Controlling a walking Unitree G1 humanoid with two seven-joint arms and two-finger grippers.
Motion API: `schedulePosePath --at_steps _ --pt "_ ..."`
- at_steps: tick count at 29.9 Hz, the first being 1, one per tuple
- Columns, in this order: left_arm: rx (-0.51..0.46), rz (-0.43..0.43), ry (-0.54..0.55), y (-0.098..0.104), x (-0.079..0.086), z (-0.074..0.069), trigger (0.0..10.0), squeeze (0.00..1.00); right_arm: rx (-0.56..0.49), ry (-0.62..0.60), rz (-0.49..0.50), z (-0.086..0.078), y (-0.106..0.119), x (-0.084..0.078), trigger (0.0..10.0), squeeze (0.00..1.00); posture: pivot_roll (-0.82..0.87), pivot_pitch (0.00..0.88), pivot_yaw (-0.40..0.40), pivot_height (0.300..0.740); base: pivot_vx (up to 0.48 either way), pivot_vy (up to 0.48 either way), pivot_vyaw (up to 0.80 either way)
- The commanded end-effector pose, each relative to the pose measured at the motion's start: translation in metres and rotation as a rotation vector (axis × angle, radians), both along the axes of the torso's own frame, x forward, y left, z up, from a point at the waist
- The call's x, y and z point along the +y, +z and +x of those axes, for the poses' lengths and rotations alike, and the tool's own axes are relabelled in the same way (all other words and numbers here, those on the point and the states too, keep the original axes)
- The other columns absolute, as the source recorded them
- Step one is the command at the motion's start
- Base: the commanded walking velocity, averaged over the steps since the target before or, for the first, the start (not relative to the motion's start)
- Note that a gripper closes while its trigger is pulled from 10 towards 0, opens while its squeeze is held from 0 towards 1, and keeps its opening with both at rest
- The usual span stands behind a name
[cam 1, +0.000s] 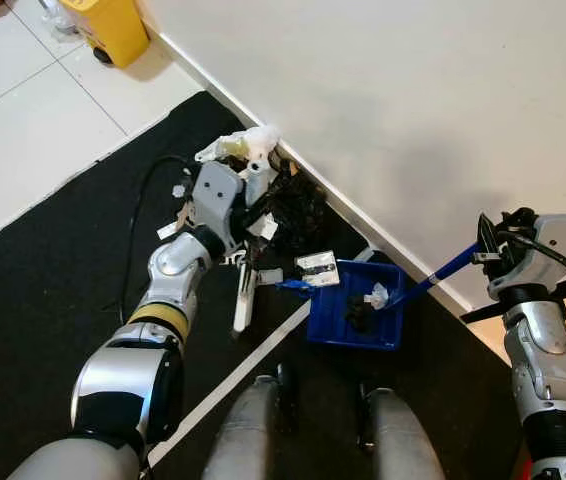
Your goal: Sweep floor
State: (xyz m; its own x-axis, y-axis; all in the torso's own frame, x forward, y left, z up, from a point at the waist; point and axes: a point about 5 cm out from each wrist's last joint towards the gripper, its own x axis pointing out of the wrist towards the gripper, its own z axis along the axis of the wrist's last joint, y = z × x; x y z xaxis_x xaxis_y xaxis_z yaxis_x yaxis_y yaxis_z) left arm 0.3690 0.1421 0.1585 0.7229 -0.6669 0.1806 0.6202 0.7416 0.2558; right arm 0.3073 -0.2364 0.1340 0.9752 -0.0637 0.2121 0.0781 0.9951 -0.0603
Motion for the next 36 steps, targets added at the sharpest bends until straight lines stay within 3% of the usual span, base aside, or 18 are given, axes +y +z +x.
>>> schedulePosePath --at_steps 1,6,9,18,22,25,28,31,33,36 --pt "0.025 -0.044 -0.073 -0.002 -0.016 -0.001 10.0 0.00 0.068 0.001 -0.010 -0.006 -0.014 0.002 10.0 0.00 -0.13 0.431 0.036 0.740 0.000 0.000 0.00" --pt "0.052 -0.123 -0.202 0.000 -0.042 -0.004 10.0 0.00 0.100 0.004 -0.022 -0.003 -0.019 0.011 10.0 0.00 -0.11 0.424 0.051 0.740 0.000 0.000 0.00" --pt "0.056 -0.132 -0.214 0.001 -0.045 -0.004 10.0 0.00 0.102 0.009 -0.019 -0.003 -0.020 0.013 10.0 0.00 -0.11 0.424 0.051 0.740 0.000 0.000 0.00" --pt "0.059 -0.230 -0.262 0.009 -0.076 -0.005 10.0 0.00 0.113 0.053 0.033 0.001 -0.026 0.038 10.0 0.00 -0.06 0.410 0.063 0.740 0.000 0.000 0.00" --pt "0.042 -0.257 -0.286 0.015 -0.080 -0.004 10.0 0.00 0.108 0.054 0.041 0.002 -0.025 0.039 10.0 0.00 -0.05 0.404 0.071 0.740 0.000 0.000 0.00" --pt "-0.018 -0.321 -0.350 0.033 -0.075 -0.002 10.0 0.00 0.106 0.035 0.055 0.001 -0.026 0.034 10.0 0.00 -0.03 0.400 0.079 0.740 0.000 0.000 0.00" --pt "-0.056 -0.322 -0.381 0.041 -0.065 -0.002 10.0 0.00 0.106 0.029 0.059 0.001 -0.027 0.033 10.0 0.00 -0.02 0.401 0.080 0.740 0.000 0.000 0.00" --pt "-0.080 -0.298 -0.380 0.045 -0.053 -0.001 10.0 0.00 0.106 0.027 0.060 0.001 -0.027 0.033 10.0 0.00 -0.01 0.402 0.083 0.740 0.000 0.000 0.00" --pt "-0.107 -0.243 -0.370 0.050 -0.031 0.000 10.0 0.00 0.104 0.027 0.062 0.002 -0.027 0.034 10.0 0.00 0.00 0.403 0.087 0.740 0.000 0.000 0.00" --pt "-0.114 -0.199 -0.358 0.051 -0.014 -0.001 10.0 0.00 0.103 0.026 0.065 0.002 -0.027 0.034 10.0 0.00 0.01 0.405 0.089 0.740 0.000 0.000 0.00"
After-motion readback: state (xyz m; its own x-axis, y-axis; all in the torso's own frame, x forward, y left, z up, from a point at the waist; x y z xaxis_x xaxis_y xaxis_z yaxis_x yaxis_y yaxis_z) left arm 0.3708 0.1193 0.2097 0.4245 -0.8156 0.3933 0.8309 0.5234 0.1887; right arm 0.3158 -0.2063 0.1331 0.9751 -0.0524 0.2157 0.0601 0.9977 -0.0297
